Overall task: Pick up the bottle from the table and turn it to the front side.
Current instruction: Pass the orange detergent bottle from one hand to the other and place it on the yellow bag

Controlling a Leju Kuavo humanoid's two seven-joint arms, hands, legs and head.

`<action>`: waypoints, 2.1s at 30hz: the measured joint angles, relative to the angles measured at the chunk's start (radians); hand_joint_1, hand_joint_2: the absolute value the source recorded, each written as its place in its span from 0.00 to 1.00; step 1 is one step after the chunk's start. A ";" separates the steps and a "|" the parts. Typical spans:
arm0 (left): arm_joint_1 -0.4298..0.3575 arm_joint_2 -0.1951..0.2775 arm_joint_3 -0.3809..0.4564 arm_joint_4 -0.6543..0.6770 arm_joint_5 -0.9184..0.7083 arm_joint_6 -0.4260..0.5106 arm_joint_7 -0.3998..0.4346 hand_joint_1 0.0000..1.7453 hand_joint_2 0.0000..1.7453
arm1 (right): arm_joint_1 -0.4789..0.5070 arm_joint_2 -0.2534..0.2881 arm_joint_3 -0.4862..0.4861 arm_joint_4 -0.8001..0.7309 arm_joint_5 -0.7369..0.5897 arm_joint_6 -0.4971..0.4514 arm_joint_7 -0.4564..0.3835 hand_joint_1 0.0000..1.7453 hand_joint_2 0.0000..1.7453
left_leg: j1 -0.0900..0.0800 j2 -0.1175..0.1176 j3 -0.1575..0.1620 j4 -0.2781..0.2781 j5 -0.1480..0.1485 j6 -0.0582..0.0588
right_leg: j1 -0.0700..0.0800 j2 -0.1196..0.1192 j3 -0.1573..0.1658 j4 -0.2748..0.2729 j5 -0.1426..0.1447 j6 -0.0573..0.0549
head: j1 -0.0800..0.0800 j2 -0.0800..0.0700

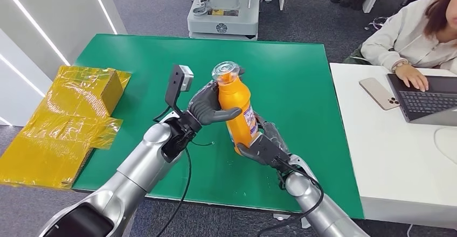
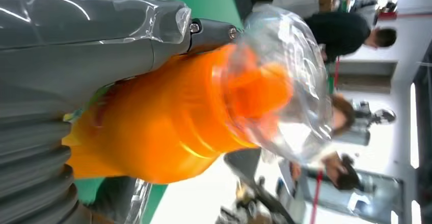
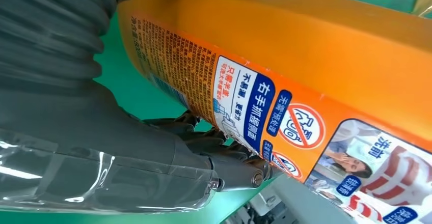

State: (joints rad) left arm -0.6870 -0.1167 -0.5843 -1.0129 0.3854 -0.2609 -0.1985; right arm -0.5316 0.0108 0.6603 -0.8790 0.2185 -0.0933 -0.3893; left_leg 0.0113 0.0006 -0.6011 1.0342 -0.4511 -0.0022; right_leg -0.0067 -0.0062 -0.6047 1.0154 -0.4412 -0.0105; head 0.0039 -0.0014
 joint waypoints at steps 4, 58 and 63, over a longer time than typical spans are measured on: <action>-0.030 -0.014 -0.033 0.033 -0.120 0.082 -0.041 0.71 1.00 | -0.004 0.004 0.000 0.024 0.003 -0.003 0.005 1.00 1.00 | 0.000 0.000 0.000 0.000 0.000 0.000 | 0.000 0.000 0.000 0.000 0.000 0.000 | 0.000 0.000; -0.168 0.204 -0.112 0.168 -1.839 0.794 0.222 1.00 1.00 | 0.086 -0.078 -0.088 -0.024 -0.046 -0.071 -0.052 0.00 1.00 | 0.000 0.002 0.000 0.000 0.001 -0.001 | 0.000 0.002 -0.001 0.001 0.000 -0.001 | 0.000 0.000; -0.163 0.243 -0.171 0.252 -1.945 0.780 0.325 1.00 1.00 | 0.146 -0.107 -0.113 -0.090 -0.023 -0.099 -0.042 0.00 1.00 | 0.000 0.002 -0.001 -0.001 0.001 -0.001 | 0.000 0.002 -0.001 0.000 0.000 0.000 | 0.000 0.000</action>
State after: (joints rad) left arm -0.8504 0.1261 -0.7548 -0.7606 -1.5594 0.5188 0.1268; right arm -0.3855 -0.0962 0.5469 -0.9686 0.1958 -0.1922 -0.4313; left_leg 0.0113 0.0024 -0.6016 1.0337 -0.4505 -0.0033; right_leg -0.0066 -0.0039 -0.6060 1.0158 -0.4409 -0.0109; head 0.0038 -0.0015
